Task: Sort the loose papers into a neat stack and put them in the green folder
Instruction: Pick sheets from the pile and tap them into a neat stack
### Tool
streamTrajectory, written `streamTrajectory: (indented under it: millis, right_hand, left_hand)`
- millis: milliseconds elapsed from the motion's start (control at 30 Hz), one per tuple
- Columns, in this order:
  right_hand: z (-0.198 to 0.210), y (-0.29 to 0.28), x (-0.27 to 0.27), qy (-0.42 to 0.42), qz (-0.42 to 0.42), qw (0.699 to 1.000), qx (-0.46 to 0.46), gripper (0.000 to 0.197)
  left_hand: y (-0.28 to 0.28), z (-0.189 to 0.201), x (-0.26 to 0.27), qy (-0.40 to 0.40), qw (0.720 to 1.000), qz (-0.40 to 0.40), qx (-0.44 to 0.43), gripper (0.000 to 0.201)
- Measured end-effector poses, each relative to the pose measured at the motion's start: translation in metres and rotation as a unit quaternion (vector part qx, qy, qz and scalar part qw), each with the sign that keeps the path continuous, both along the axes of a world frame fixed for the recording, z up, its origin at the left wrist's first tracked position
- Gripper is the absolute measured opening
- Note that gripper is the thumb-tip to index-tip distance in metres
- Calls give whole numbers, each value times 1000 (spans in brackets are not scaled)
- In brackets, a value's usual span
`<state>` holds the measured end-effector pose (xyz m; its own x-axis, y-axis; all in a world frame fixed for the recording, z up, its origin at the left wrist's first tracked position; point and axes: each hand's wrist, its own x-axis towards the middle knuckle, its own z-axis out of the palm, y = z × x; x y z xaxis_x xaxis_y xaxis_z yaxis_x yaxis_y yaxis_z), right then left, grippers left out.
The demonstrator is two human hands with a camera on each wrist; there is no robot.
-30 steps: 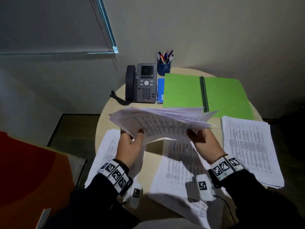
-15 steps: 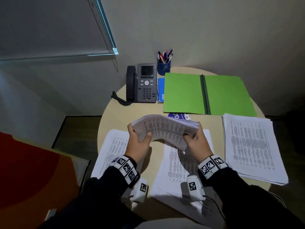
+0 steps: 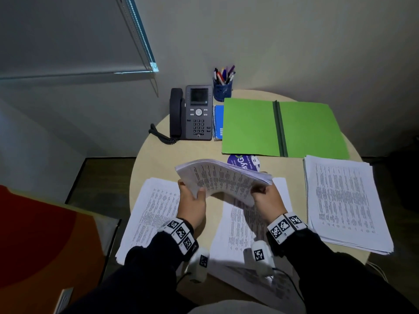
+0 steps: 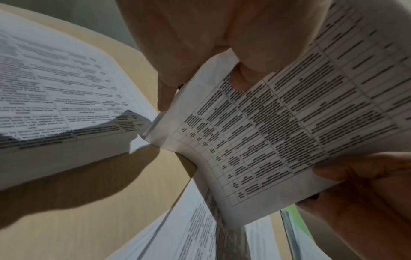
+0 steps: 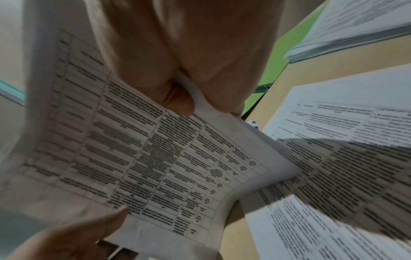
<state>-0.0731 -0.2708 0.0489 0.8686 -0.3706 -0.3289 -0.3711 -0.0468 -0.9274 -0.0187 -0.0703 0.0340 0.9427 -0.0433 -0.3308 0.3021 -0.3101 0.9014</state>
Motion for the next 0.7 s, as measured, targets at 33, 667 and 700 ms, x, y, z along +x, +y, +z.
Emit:
streamTrajectory:
  millis: [33, 667, 700]
  right_hand:
    - [-1, -1, 0, 2, -3, 1000, 2, 49]
    - [-16, -14, -18, 62, 63, 996, -31, 42]
    - [-19, -13, -19, 69, 57, 995, -33, 45]
  left_hand:
    - [-1, 0, 1, -3, 1000, 0, 1, 32]
    - [1, -26, -20, 25, 999, -38, 11, 36]
    - [-1, -28, -21, 30, 999, -34, 15, 37]
